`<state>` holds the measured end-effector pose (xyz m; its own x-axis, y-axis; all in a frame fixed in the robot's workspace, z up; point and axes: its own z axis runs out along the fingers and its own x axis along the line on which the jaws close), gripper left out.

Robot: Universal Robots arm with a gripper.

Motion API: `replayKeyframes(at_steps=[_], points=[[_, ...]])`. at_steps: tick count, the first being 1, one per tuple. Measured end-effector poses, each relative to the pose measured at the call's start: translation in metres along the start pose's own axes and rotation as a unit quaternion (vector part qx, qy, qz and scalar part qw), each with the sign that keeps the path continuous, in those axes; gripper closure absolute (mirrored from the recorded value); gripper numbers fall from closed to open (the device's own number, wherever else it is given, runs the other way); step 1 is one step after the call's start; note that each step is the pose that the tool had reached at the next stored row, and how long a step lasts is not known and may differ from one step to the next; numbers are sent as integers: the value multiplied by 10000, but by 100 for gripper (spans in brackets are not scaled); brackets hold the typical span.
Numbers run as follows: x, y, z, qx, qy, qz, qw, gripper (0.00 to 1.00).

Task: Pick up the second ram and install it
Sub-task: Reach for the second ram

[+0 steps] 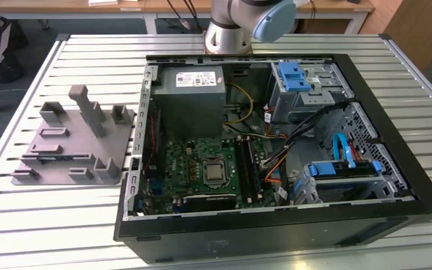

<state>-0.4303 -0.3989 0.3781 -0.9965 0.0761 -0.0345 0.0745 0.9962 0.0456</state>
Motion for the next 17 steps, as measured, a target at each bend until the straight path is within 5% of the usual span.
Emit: replayKeyframes(at_steps=[17], points=[[29, -13, 219, 1, 3, 0, 10000, 90]])
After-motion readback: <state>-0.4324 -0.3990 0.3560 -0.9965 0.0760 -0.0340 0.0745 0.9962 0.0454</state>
